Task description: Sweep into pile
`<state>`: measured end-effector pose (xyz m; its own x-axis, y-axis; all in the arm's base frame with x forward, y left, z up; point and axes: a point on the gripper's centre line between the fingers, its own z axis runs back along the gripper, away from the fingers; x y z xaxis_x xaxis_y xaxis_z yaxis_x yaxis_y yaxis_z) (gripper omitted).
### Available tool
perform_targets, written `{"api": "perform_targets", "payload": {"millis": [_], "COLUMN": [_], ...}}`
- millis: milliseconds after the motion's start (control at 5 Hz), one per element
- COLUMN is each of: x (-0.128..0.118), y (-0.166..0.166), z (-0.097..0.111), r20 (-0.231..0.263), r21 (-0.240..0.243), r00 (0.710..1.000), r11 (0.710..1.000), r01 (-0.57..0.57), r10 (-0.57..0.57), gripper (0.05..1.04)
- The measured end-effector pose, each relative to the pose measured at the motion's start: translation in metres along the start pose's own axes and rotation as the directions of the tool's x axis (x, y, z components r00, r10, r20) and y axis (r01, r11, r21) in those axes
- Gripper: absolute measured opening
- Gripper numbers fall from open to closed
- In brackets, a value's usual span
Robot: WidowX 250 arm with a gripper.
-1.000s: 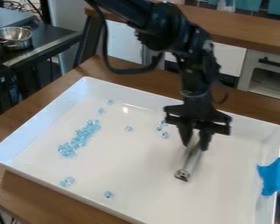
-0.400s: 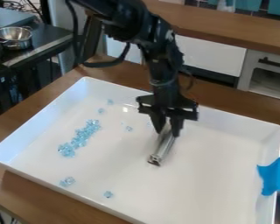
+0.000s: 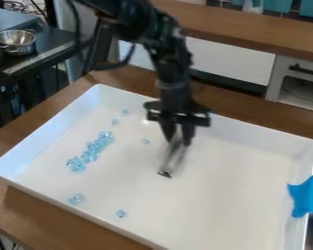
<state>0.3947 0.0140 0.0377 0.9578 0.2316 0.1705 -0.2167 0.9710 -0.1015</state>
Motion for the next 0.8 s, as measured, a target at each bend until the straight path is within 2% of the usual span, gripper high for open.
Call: {"api": "perform_targets", "payload": {"millis": [400, 800], "x": [-0.001, -0.003], "y": [0.046, 0.094], "z": [0.003, 0.007], "r20": [-0.003, 0.043], "r21": [-0.002, 0.024], "r00": [0.999, 0.993], "r11": [0.999, 0.993], "r01": [-0.050, -0.116], "r10": [0.050, 0.115], "gripper": [0.362, 0.362]}}
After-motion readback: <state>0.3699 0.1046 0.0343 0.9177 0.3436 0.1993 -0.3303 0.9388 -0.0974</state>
